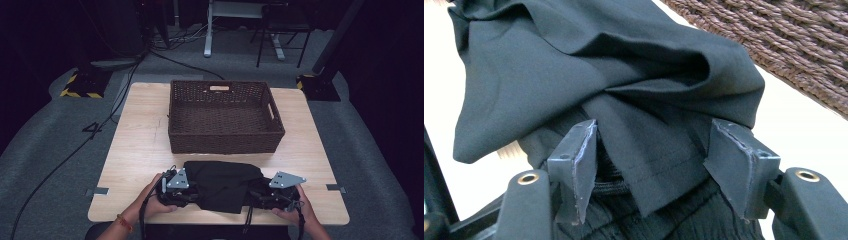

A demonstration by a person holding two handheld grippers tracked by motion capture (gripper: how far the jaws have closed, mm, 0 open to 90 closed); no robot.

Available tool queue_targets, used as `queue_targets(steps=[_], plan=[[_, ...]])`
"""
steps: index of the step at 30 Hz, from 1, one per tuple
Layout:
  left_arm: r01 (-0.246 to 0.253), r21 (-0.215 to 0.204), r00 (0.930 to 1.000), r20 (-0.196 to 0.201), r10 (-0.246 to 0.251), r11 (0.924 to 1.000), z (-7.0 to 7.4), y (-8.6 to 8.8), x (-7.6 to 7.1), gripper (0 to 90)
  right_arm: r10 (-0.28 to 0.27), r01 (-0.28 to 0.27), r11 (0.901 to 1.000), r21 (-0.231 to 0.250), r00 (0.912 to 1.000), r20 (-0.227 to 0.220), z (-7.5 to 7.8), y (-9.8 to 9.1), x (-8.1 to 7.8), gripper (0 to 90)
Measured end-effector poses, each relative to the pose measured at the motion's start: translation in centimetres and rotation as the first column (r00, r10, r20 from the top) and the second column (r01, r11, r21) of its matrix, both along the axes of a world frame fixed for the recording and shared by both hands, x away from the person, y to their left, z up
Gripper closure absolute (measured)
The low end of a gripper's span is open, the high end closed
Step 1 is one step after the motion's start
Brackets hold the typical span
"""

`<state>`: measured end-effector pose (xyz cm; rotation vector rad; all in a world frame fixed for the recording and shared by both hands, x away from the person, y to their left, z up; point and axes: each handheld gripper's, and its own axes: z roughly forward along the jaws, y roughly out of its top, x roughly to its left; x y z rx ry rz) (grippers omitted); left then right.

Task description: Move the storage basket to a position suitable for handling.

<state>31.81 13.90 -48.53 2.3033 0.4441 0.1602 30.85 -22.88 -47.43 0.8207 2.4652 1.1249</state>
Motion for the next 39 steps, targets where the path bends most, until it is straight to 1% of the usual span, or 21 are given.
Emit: queue_targets(steps=[3,4,5,6,7,8,9,10,13,14,16,19,22,24,25,26,28,29,32,36,39], plan=[[0.004,-0.007,1.0,-0.002,-0.004,1.0,0.3,0.3,-0.3,51.4,-0.016,0.016,0.9999,-0.003,0.9998,-0.007,-0.1,-0.2,0.2,36.6],[-0.028,-0.001,0.9995,0.012,0.028,0.9996,0.8,0.7,-0.4,47.1,-0.024,0.024,0.9997,0.003,0.9996,-0.014,-0.2,-0.4,0.4,33.7],[-0.028,-0.001,0.9995,0.012,0.028,0.9996,0.8,0.7,-0.4,41.7,-0.024,0.024,0.9997,0.003,0.9996,-0.014,-0.2,-0.4,0.4,33.7],[-0.1,-0.028,0.9947,0.022,0.101,0.9946,1.5,1.6,-0.3,37.1,-0.043,0.043,0.9991,0.0,0.9989,-0.019,-0.2,-0.5,0.7,24.9],[-0.1,-0.028,0.9947,0.022,0.101,0.9946,1.5,1.6,-0.3,33.1,-0.058,0.058,0.9983,-0.003,0.998,-0.025,-0.2,-0.6,1.0,21.4],[-0.186,-0.062,0.9823,0.009,0.187,0.9805,2.1,2.6,0.1,28.3,-0.068,0.068,0.9977,-0.003,0.9972,-0.031,-0.2,-0.6,1.2,18.8],[-0.186,-0.062,0.9823,0.009,0.187,0.9805,2.1,2.6,0.1,24.3,-0.076,0.076,0.9971,0.0,0.9965,-0.033,-0.1,-0.6,1.3,15.4],[-0.223,-0.077,0.9748,-0.027,0.221,0.9719,2.1,3.3,0.5,22.0,-0.086,0.086,0.9963,-0.001,0.9957,-0.036,-0.1,-0.6,1.5,12.5],[-0.223,-0.053,0.9741,-0.053,0.22,0.9735,1.7,2.9,0.7,17.2,-0.108,0.109,0.994,0.008,0.9924,-0.058,-0.1,-0.6,1.7,10.4],[-0.202,-0.004,0.978,-0.055,0.201,0.9795,0.9,1.9,0.6,16.9,-0.114,0.115,0.9933,0.009,0.9912,-0.068,-0.2,-0.4,1.7,10.4],[-0.181,0.039,0.9826,-0.035,0.183,0.9827,0.1,0.8,0.4,16.9,-0.106,0.108,0.994,0.017,0.9906,-0.086,-0.5,-0.3,1.8,10.8],[-0.177,0.058,0.983,-0.037,0.18,0.9824,-0.5,0.1,0.6,15.3,-0.077,0.083,0.9959,0.036,0.9882,-0.133,-0.8,-0.4,2.4,11.6],[-0.18,0.07,0.9806,-0.066,0.185,0.9811,-1.3,-0.5,1.1,11.4,-0.042,0.048,0.9982,0.036,0.989,-0.142,-1.1,-0.3,2.9,11.0],[-0.18,0.083,0.9819,-0.046,0.184,0.9802,-1.6,-1.0,0.9,6.3,-0.02,0.028,0.9986,0.045,0.9874,-0.157,-1.4,-0.2,3.2,11.1],[-0.18,0.083,0.9819,-0.046,0.184,0.9802,-1.6,-1.0,0.9,4.1,-0.02,0.028,0.9986,0.045,0.9874,-0.157,-1.4,-0.2,3.2,11.1],[-0.179,0.089,0.9823,-0.039,0.183,0.9798,-1.7,-1.3,0.8,2.3,-0.01,0.02,0.9985,0.05,0.9807,-0.195,-1.7,-0.1,3.5,10.8],[-0.181,0.085,0.982,-0.04,0.185,0.9798,-1.8,-1.5,0.7,0.2,0.002,0.01,0.9986,0.052,0.976,-0.218,-1.8,0.0,3.7,10.0],[-0.181,0.083,0.982,-0.04,0.185,0.98,-1.9,-1.6,0.7,0.2,0.002,0.01,0.9986,0.052,0.976,-0.218,-1.8,0.0,3.7,10.0],[-0.179,0.077,0.9827,-0.036,0.182,0.9809,-1.9,-1.6,0.8,0.4,0.015,0.001,0.9982,0.06,0.9651,-0.261,-2.0,0.0,4.2,9.9],[-0.172,0.071,0.984,-0.035,0.175,0.9826,-1.9,-1.7,1.0,0.5,0.021,-0.011,0.9991,0.04,0.9631,-0.268,-1.8,0.2,4.3,11.7],[-0.173,0.061,0.9841,-0.031,0.175,0.9831,-1.9,-1.7,1.2,4.0,0.027,-0.022,0.9995,0.021,0.9591,-0.282,-1.6,0.4,4.4,17.3]])
